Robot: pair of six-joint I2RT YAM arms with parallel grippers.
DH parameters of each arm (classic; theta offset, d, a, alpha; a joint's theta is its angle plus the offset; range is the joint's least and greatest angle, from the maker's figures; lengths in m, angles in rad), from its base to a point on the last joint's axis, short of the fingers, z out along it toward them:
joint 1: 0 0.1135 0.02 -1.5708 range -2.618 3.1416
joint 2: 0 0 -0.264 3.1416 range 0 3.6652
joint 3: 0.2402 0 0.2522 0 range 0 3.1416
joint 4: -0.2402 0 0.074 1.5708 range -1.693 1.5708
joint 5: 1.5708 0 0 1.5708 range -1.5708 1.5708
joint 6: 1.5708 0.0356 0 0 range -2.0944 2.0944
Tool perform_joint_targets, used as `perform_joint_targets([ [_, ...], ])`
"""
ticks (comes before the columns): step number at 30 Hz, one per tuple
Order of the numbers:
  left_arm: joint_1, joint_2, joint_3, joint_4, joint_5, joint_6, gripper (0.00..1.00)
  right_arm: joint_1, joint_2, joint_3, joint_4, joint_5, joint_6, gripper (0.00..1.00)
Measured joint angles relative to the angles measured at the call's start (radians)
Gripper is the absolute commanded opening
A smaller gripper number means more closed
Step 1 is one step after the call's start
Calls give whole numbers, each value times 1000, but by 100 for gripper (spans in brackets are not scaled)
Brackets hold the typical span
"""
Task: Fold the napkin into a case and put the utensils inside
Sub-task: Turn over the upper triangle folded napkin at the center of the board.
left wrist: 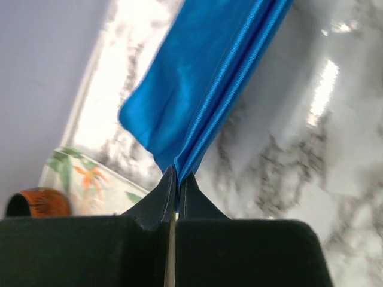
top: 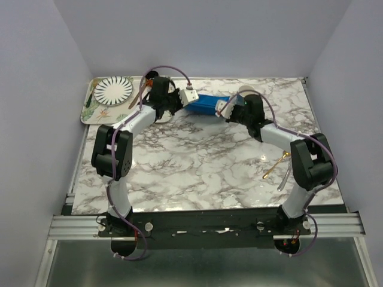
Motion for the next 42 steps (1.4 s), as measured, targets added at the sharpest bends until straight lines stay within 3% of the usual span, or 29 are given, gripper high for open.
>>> perform_joint_targets([
  [4,-3,-82,-158,-44,50,34,0,29,-96,-176,10,-39,-26,0],
  [11,-15,-176,-323,-127,124,87,0,46,-180,-303,11,-84,-52,0],
  [22,-99,-285,-519,-244,117,224,0,100,-314,-501,-95,-142,-169,0],
  [33,-222,-362,-653,-330,36,271,0,196,-370,-549,-240,-101,-209,0],
  [42,-235,-394,-679,-358,29,262,0,259,-417,-550,-350,-64,-216,1],
])
